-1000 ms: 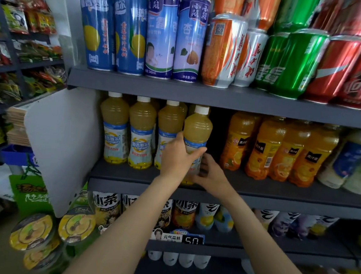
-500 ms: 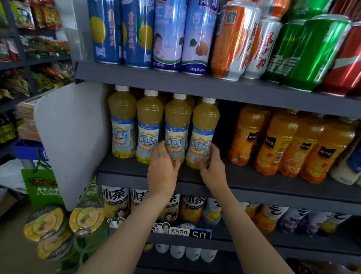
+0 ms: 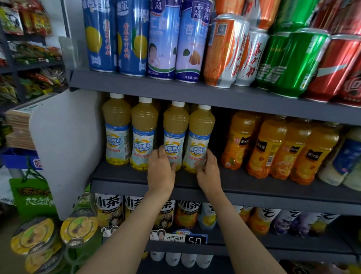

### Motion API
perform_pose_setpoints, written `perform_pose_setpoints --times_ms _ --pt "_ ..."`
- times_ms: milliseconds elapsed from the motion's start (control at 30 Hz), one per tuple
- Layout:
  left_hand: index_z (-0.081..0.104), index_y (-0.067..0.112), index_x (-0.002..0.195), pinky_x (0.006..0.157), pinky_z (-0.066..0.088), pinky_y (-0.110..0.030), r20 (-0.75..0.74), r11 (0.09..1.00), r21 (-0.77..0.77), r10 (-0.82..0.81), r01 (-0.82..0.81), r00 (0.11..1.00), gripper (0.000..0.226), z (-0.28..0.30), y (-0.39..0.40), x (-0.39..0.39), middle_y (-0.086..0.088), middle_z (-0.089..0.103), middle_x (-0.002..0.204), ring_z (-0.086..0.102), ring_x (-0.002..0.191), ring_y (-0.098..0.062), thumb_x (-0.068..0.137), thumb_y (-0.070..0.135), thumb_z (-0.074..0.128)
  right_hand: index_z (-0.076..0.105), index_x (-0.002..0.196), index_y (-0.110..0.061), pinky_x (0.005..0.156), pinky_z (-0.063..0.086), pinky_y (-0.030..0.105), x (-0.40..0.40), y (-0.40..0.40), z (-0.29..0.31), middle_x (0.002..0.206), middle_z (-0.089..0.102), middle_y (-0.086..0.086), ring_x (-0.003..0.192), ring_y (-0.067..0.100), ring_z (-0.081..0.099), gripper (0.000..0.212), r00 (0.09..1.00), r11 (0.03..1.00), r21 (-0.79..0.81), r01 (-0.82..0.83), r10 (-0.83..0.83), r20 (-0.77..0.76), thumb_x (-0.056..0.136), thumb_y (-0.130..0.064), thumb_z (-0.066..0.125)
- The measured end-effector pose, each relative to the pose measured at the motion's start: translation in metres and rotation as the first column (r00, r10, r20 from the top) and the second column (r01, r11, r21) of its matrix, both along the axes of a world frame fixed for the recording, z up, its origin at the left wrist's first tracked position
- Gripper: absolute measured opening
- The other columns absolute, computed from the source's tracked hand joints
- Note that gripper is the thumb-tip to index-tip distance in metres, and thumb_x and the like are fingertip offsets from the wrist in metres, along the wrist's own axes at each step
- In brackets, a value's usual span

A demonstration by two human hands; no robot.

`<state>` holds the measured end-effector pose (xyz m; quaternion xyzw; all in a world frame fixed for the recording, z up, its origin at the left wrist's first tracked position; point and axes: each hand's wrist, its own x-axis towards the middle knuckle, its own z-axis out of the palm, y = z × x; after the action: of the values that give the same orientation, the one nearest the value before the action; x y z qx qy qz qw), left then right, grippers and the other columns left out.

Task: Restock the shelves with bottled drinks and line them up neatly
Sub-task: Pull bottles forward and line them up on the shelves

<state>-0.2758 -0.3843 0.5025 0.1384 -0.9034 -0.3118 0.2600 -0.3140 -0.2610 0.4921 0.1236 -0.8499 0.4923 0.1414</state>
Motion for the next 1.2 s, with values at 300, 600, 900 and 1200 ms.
perform_pose_setpoints --times_ms 300,600,900,1200 --pt "0.034 0.005 0.138 0.101 0.034 -0.028 -0.041 1.0 0.003 -0.018 0.018 0.999 0.061 -0.004 0.0 -0.002 -0.012 0.043 0.129 0.038 0.124 -0.024 0.087 0.021 0.062 0.027 0.143 -0.003 0.095 0.03 0.019 0.001 -0.001 0.0 0.134 0.039 0.017 0.125 0.027 0.04 0.054 0.999 0.999 0.024 0.04 -0.039 -0.014 0.093 -0.004 0.049" --pt "0.028 0.005 0.141 0.105 0.03 -0.028 -0.07 1.0 -0.021 -0.021 0.019 0.997 0.064 -0.005 0.002 0.0 -0.012 0.039 0.134 0.034 0.128 -0.024 0.089 0.024 0.059 0.027 0.143 -0.004 0.103 0.032 0.028 -0.001 0.0 0.002 0.139 0.04 0.015 0.13 0.027 0.039 0.057 0.999 0.999 0.025 0.041 -0.041 0.017 0.092 -0.005 0.051" --pt "0.048 0.0 0.12 0.095 0.044 -0.043 -0.408 0.961 0.235 0.233 -0.145 0.883 0.043 -0.013 -0.058 0.037 -0.018 0.048 0.118 0.048 0.112 -0.03 0.084 0.015 0.065 0.047 0.124 -0.002 0.092 0.041 0.019 0.057 -0.056 0.025 0.116 0.052 0.006 0.11 0.014 0.051 0.042 0.932 0.997 -0.078 -0.002 -0.026 -0.361 0.088 -0.016 0.062" --pt "0.033 -0.001 0.136 0.104 0.036 -0.046 -0.19 0.92 0.362 0.231 -0.151 0.954 0.067 -0.014 -0.099 0.014 -0.02 0.044 0.134 0.041 0.126 -0.032 0.08 0.01 0.068 0.026 0.14 -0.001 0.103 0.038 0.035 0.045 -0.142 -0.003 0.136 0.042 0.017 0.127 0.029 0.04 0.063 1.0 0.992 0.123 0.019 -0.017 -0.017 0.09 -0.021 0.058"
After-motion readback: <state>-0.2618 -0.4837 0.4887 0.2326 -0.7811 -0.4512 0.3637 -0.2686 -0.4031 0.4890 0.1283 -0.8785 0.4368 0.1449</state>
